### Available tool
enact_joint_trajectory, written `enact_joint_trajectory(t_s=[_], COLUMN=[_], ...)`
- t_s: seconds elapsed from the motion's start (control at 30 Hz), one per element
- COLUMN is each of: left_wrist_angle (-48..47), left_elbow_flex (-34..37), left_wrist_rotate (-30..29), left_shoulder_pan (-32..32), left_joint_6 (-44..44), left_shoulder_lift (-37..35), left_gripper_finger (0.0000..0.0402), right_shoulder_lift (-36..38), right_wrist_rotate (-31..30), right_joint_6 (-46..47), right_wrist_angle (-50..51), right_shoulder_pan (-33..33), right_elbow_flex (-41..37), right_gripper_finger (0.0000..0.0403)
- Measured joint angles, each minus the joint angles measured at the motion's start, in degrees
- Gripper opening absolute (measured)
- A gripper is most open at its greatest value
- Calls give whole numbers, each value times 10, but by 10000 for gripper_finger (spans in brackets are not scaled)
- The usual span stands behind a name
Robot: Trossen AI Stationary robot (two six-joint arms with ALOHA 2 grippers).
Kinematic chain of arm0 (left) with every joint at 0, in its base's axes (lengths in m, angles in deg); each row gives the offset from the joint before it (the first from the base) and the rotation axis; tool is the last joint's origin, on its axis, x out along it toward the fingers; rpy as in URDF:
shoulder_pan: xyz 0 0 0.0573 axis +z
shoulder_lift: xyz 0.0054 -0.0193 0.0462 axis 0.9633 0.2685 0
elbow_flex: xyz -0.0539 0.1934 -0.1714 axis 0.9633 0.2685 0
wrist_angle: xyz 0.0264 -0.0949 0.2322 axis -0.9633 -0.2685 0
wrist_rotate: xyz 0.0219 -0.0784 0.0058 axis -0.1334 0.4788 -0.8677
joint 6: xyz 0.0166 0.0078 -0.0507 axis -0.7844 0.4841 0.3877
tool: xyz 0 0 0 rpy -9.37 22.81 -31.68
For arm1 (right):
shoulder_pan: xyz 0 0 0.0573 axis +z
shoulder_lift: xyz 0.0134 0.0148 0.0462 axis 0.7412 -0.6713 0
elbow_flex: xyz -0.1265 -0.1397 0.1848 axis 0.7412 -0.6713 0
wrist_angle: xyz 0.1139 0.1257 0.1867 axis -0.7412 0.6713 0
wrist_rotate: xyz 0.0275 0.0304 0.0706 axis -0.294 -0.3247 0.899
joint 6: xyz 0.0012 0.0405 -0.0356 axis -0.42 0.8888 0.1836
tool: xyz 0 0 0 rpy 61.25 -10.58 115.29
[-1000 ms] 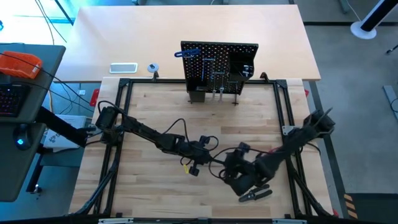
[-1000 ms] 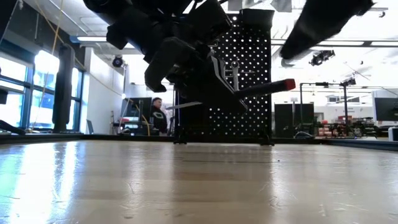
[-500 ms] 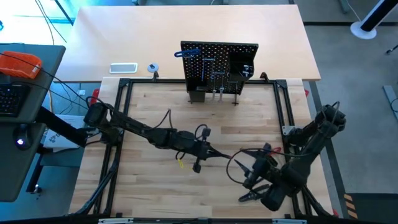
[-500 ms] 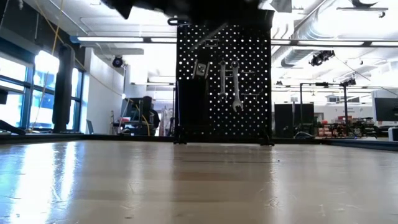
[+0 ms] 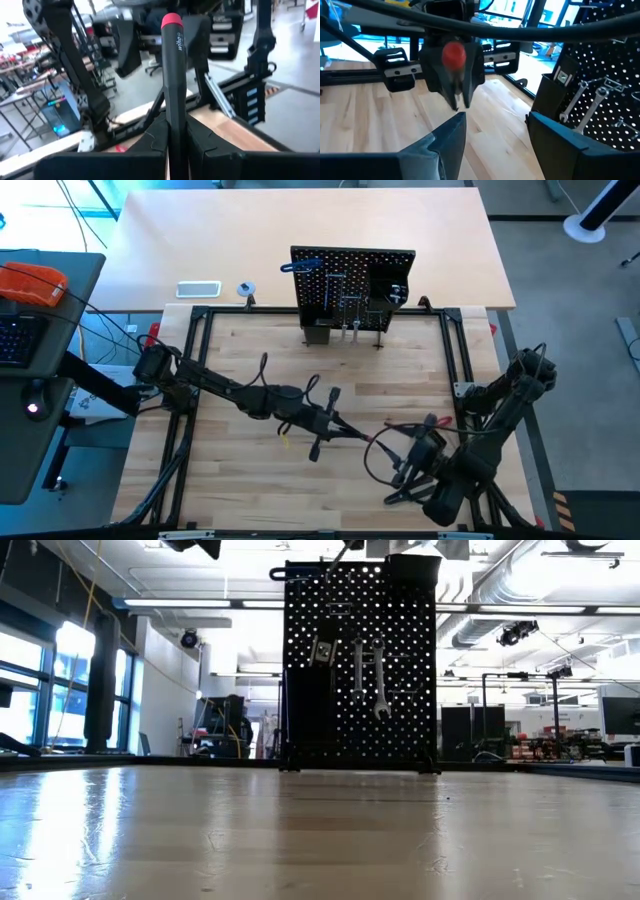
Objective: Hang tools onto peg board
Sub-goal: Put the bradawl on the pegboard
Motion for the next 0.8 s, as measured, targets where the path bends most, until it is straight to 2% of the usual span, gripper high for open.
enact_joint_trajectory(t_s=[0.23, 0.43, 0.6, 0.7, 0.8], left_wrist_angle=[9, 11, 26, 36, 44], left_elbow_flex=[0, 0, 0, 0, 0], left_wrist_rotate=[13, 19, 33, 39, 41], left_shoulder_pan=[0, -4, -10, -12, -13], left_joint_6=[0, -8, -10, -16, -20], left_shoulder_lift=[0, 0, 0, 0, 0], left_gripper_finger=[17, 17, 17, 17, 17], right_shoulder_lift=[0, 0, 0, 0, 0], right_wrist_rotate=[5, 52, 78, 109, 139], right_joint_6=[-154, -346, -455, -481, -491], right_wrist_angle=[-139, -297, -378, -401, -407], right_shoulder_pan=[-16, -38, -53, -65, -76], right_elbow_flex=[0, 0, 0, 0, 0], right_gripper_finger=[206, 206, 201, 173, 121])
